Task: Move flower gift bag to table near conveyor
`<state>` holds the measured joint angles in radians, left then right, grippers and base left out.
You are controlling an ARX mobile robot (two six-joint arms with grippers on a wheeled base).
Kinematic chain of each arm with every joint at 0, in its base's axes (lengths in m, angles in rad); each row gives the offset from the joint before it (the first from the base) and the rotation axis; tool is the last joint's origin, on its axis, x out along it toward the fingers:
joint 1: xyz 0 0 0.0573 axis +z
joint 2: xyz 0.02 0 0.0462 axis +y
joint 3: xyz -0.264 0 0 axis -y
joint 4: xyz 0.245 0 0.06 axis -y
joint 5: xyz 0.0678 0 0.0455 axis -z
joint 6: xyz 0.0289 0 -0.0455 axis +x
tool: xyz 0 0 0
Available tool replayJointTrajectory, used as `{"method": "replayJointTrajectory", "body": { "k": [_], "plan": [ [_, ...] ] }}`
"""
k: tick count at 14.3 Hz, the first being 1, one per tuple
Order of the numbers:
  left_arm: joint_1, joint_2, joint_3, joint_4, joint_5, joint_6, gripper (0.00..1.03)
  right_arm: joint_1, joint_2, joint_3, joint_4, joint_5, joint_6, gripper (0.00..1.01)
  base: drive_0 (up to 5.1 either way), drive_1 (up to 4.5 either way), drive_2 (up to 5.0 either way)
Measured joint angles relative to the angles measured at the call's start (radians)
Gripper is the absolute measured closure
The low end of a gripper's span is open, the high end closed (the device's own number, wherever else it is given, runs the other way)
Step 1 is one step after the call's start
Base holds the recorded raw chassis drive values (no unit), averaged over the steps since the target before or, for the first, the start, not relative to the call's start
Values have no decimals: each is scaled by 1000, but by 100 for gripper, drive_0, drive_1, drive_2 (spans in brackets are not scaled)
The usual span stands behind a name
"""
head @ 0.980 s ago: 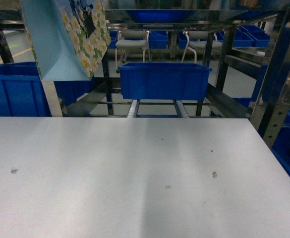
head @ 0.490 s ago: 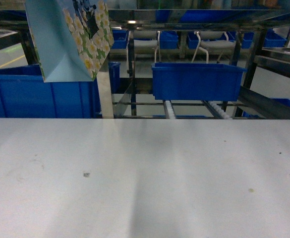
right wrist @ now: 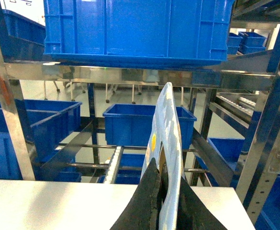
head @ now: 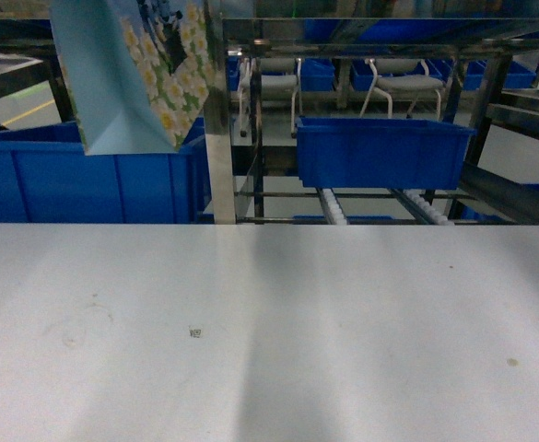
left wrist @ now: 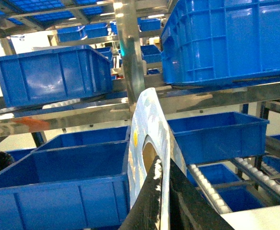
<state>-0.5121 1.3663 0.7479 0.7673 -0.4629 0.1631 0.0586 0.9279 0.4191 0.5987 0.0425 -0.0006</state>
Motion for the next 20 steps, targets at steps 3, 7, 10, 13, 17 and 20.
{"method": "replayJointTrajectory", "body": {
  "k": [3, 7, 10, 13, 17, 20],
  "plan": [
    [2, 0, 0, 2, -1, 0, 101, 0, 0, 0, 0, 3, 0, 98, 0, 0, 0],
    [2, 0, 0, 2, 0, 0, 101, 0, 0, 0, 0, 3, 0, 98, 0, 0, 0],
    [2, 0, 0, 2, -1, 0, 101, 0, 0, 0, 0, 3, 0, 98, 0, 0, 0],
    [2, 0, 0, 2, -1, 0, 101, -22, 48, 2, 76, -34, 0, 98, 0, 0, 0],
    [2, 0, 0, 2, -1, 0, 101, -100, 345, 32, 261, -150, -11, 98, 0, 0, 0],
    [2, 0, 0, 2, -1, 0, 101, -148, 552, 79, 355, -220, -11, 98, 0, 0, 0]
  ]
}}
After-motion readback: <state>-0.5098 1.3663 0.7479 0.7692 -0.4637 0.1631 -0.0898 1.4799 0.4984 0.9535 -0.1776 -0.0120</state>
